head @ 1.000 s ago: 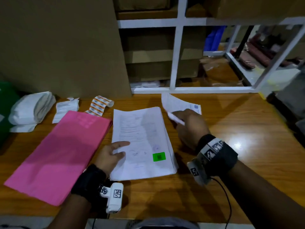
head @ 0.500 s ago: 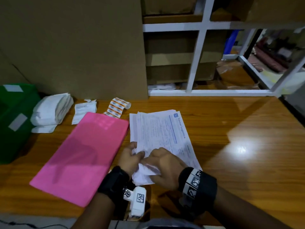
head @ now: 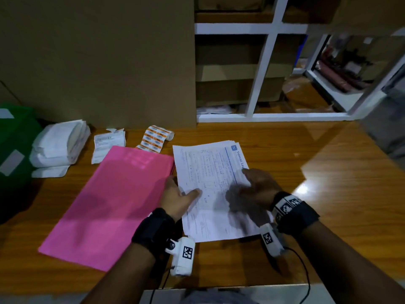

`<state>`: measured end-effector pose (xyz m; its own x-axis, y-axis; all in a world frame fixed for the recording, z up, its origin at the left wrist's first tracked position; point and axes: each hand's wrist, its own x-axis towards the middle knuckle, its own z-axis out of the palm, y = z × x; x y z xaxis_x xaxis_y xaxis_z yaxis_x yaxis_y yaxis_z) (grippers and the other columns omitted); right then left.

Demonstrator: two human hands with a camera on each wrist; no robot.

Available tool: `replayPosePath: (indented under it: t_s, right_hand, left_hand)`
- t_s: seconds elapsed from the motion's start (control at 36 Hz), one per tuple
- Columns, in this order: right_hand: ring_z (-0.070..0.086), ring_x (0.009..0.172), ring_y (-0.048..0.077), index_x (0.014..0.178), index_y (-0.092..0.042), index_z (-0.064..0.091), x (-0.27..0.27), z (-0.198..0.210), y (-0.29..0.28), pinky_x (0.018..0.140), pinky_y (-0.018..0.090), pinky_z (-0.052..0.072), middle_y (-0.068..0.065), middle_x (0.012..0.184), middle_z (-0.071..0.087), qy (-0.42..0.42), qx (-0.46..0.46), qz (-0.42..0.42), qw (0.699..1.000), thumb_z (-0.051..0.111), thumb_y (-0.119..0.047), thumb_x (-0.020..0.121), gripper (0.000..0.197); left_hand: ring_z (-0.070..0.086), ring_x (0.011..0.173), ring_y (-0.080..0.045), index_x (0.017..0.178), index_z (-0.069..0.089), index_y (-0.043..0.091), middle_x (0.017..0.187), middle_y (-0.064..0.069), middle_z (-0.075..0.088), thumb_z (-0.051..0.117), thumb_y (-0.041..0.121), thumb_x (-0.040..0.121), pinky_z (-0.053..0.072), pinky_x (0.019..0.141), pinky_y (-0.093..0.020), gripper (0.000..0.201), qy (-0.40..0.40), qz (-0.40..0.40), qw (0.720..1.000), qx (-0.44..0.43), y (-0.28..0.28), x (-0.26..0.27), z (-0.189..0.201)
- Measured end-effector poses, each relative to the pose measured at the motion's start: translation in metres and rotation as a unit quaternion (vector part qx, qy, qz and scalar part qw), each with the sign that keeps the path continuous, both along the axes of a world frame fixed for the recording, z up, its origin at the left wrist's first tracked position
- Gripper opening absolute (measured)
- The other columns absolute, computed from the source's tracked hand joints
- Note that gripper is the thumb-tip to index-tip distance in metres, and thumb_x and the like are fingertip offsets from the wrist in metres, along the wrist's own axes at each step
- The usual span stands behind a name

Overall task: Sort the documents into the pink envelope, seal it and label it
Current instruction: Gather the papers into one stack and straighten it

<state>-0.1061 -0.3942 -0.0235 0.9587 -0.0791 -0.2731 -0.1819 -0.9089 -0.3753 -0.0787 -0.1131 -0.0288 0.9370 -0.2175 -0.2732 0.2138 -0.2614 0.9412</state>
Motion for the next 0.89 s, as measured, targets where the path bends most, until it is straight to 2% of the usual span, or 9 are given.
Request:
replayPosePath:
  t_s: [0.14, 0.25, 0.33, 0.39, 0.5, 0.56, 0.67, 0.78, 0.89]
  right_hand:
    - [0.040, 0.132, 0.034, 0.150, -0.024, 0.029, 0.016, -0.006, 0.003, 0.110, 0.045, 0.036, 0.009, 0.147, 0.043, 0.002, -0.028, 0.044, 0.999, 0.028, -0.084, 0.062, 0.107]
    - [0.040, 0.136, 0.032, 0.152, -0.024, 0.032, 0.022, -0.004, -0.003, 0.112, 0.044, 0.035, 0.009, 0.150, 0.042, -0.002, 0.042, 0.029, 0.999, 0.046, -0.089, 0.062, 0.112]
    - [0.045, 0.134, 0.017, 0.138, -0.022, 0.055, 0.019, 0.002, -0.006, 0.111, 0.036, 0.038, -0.002, 0.145, 0.050, -0.040, 0.241, -0.042, 0.969, 0.081, -0.040, 0.078, 0.067]
    - [0.050, 0.127, 0.007, 0.129, -0.024, 0.064, 0.014, 0.005, -0.008, 0.105, 0.029, 0.043, -0.007, 0.139, 0.054, -0.038, 0.333, -0.054, 0.941, 0.079, -0.017, 0.082, 0.050]
    - [0.052, 0.110, -0.021, 0.121, -0.019, 0.068, 0.008, 0.012, -0.018, 0.087, 0.001, 0.039, -0.010, 0.128, 0.062, -0.105, 0.364, -0.021, 0.925, 0.072, -0.004, 0.086, 0.038]
    - [0.057, 0.107, -0.017, 0.110, -0.026, 0.072, 0.007, 0.023, -0.021, 0.087, 0.002, 0.040, -0.018, 0.118, 0.067, -0.151, 0.371, -0.022, 0.916, 0.072, -0.007, 0.087, 0.029]
    - [0.069, 0.098, 0.003, 0.096, -0.012, 0.077, 0.012, 0.059, -0.022, 0.084, 0.012, 0.049, -0.013, 0.099, 0.076, -0.260, 0.405, 0.000, 0.876, 0.068, 0.003, 0.087, 0.019]
    - [0.072, 0.082, 0.014, 0.083, -0.018, 0.078, 0.026, 0.084, -0.026, 0.076, 0.020, 0.054, -0.002, 0.083, 0.077, -0.311, 0.426, 0.027, 0.849, 0.062, 0.014, 0.087, 0.036]
    - [0.073, 0.077, 0.018, 0.084, -0.012, 0.079, 0.038, 0.081, -0.033, 0.072, 0.025, 0.057, 0.003, 0.081, 0.077, -0.313, 0.411, 0.050, 0.855, 0.061, 0.014, 0.087, 0.032]
  left_hand:
    - [0.058, 0.122, -0.004, 0.133, 0.045, 0.043, 0.133, 0.017, 0.061, 0.076, 0.021, 0.088, 0.046, 0.102, -0.030, 0.058, -0.022, -0.058, 0.998, -0.031, -0.008, 0.000, 0.007]
    - [0.070, 0.110, -0.018, 0.123, 0.062, 0.029, 0.128, -0.004, 0.070, 0.072, 0.004, 0.090, 0.057, 0.092, -0.037, 0.042, 0.047, -0.009, 0.985, -0.167, -0.018, -0.002, 0.015]
    - [0.069, 0.110, -0.035, 0.128, 0.063, 0.013, 0.122, -0.015, 0.071, 0.067, 0.000, 0.092, 0.057, 0.092, -0.054, 0.039, 0.124, 0.010, 0.963, -0.238, -0.023, 0.001, 0.012]
    - [0.067, 0.114, -0.037, 0.133, 0.061, 0.009, 0.126, -0.017, 0.069, 0.069, 0.004, 0.092, 0.052, 0.097, -0.062, 0.042, 0.131, 0.008, 0.968, -0.215, -0.024, 0.003, 0.004]
    - [0.058, 0.128, -0.036, 0.142, 0.052, 0.015, 0.139, -0.014, 0.062, 0.073, 0.012, 0.089, 0.043, 0.106, -0.064, 0.057, 0.055, -0.018, 0.977, -0.203, -0.031, 0.008, 0.013]
    - [0.059, 0.128, -0.032, 0.143, 0.050, 0.015, 0.139, -0.012, 0.062, 0.068, 0.009, 0.090, 0.047, 0.104, -0.058, 0.056, 0.006, -0.035, 0.979, -0.200, -0.036, 0.010, 0.028]
    - [0.064, 0.123, -0.023, 0.139, 0.052, 0.013, 0.132, -0.002, 0.067, 0.071, 0.013, 0.088, 0.050, 0.104, -0.053, 0.055, -0.079, -0.026, 0.981, -0.178, -0.041, 0.026, 0.054]
    - [0.065, 0.120, -0.016, 0.127, 0.058, 0.025, 0.125, 0.009, 0.071, 0.061, -0.003, 0.094, 0.055, 0.097, -0.035, 0.043, -0.149, -0.040, 0.974, -0.166, -0.051, 0.042, 0.082]
    - [0.066, 0.116, -0.012, 0.123, 0.061, 0.030, 0.122, 0.014, 0.071, 0.071, 0.008, 0.091, 0.055, 0.097, -0.038, 0.039, -0.159, -0.023, 0.977, -0.142, -0.057, 0.053, 0.085]
